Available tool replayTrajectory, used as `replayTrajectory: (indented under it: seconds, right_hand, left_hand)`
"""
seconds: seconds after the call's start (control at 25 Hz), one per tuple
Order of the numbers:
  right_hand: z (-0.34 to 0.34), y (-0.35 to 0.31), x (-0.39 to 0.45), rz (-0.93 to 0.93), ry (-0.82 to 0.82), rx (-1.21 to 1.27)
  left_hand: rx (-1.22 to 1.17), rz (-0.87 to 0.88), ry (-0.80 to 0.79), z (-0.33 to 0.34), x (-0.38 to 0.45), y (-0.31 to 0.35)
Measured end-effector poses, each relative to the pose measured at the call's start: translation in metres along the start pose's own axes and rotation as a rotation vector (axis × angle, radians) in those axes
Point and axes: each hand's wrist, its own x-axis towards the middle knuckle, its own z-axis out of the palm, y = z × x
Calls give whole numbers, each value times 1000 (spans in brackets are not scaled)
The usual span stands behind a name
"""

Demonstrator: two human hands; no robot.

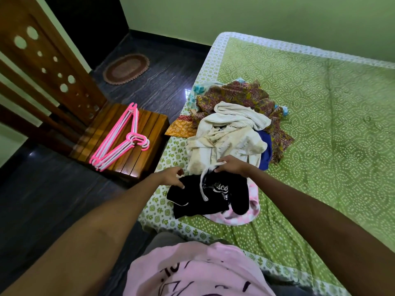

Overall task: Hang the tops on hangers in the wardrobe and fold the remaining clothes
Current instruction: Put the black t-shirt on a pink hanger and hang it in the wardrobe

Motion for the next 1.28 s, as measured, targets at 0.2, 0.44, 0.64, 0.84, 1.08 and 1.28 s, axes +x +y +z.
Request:
replayTrajectory:
  seconds: [0.2, 0.44, 0.64, 0.84, 1.08, 1.28]
  right_hand:
    - [-3, -42, 8, 99, 4, 466]
    - [-13, -58, 9, 241, -218, 760]
    - [-19, -35, 7, 260, -151, 325]
    - [-20, -25, 0, 534, -640, -175]
    - [-43, -15, 40, 184, 425, -330]
    - [-27, -1, 70, 221, 717, -339]
  left_hand:
    - [-284, 234, 89, 23, 10, 17]
    - [-147, 12, 452, 33, 42, -14]
    - [-565, -134, 507, 7, 25, -35]
    - [-217, -251, -193, -60, -9, -39]
    - [-314, 157, 528, -93, 43, -20]
    - [-326, 121, 426, -97, 69, -12]
